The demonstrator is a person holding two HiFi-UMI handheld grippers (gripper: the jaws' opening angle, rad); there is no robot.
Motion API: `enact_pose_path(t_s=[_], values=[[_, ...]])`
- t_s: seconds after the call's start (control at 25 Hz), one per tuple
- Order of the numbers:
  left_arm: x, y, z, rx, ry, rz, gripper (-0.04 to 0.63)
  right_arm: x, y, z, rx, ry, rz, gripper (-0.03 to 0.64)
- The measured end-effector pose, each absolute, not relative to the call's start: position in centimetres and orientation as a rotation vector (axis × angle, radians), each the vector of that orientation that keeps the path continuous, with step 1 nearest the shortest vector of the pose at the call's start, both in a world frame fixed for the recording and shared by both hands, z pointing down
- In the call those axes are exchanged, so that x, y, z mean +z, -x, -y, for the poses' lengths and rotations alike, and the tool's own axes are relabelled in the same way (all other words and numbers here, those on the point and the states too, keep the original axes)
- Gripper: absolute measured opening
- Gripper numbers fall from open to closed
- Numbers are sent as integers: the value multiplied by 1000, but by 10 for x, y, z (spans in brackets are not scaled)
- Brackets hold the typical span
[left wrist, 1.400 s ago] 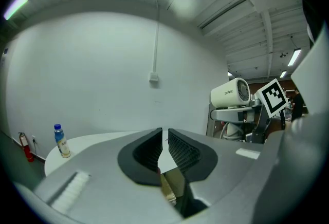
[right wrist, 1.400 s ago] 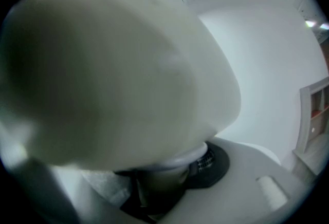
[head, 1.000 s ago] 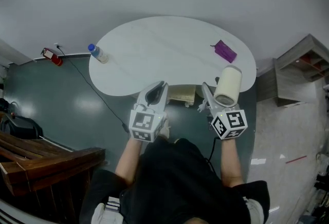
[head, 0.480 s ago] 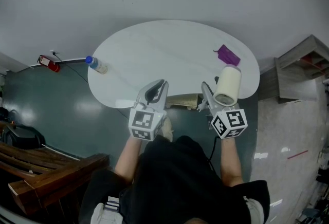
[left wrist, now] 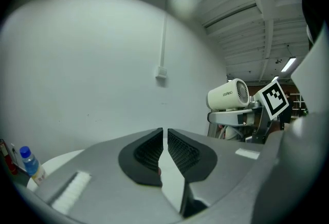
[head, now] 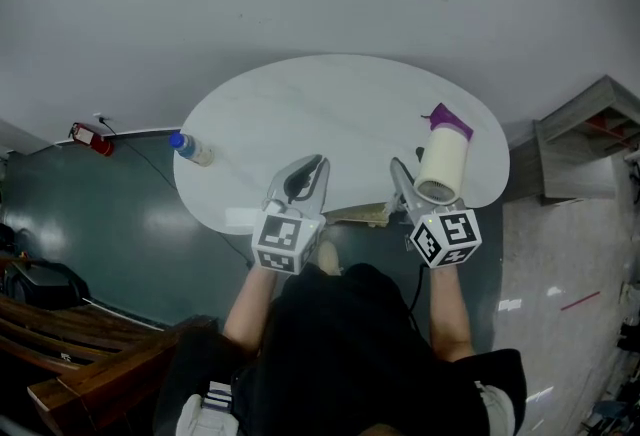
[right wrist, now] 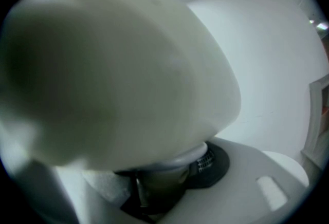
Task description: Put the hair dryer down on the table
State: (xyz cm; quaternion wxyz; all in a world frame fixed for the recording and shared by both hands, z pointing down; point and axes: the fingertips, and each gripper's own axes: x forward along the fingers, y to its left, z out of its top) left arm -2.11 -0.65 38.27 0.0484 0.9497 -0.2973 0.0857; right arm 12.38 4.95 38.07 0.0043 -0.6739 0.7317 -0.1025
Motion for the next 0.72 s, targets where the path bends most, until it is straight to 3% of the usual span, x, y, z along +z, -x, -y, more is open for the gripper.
enact_pose_path(t_s=[0.72], values=[[396, 42, 60, 242, -2868, 903, 35, 393, -97, 5, -374, 2100, -2337, 228]])
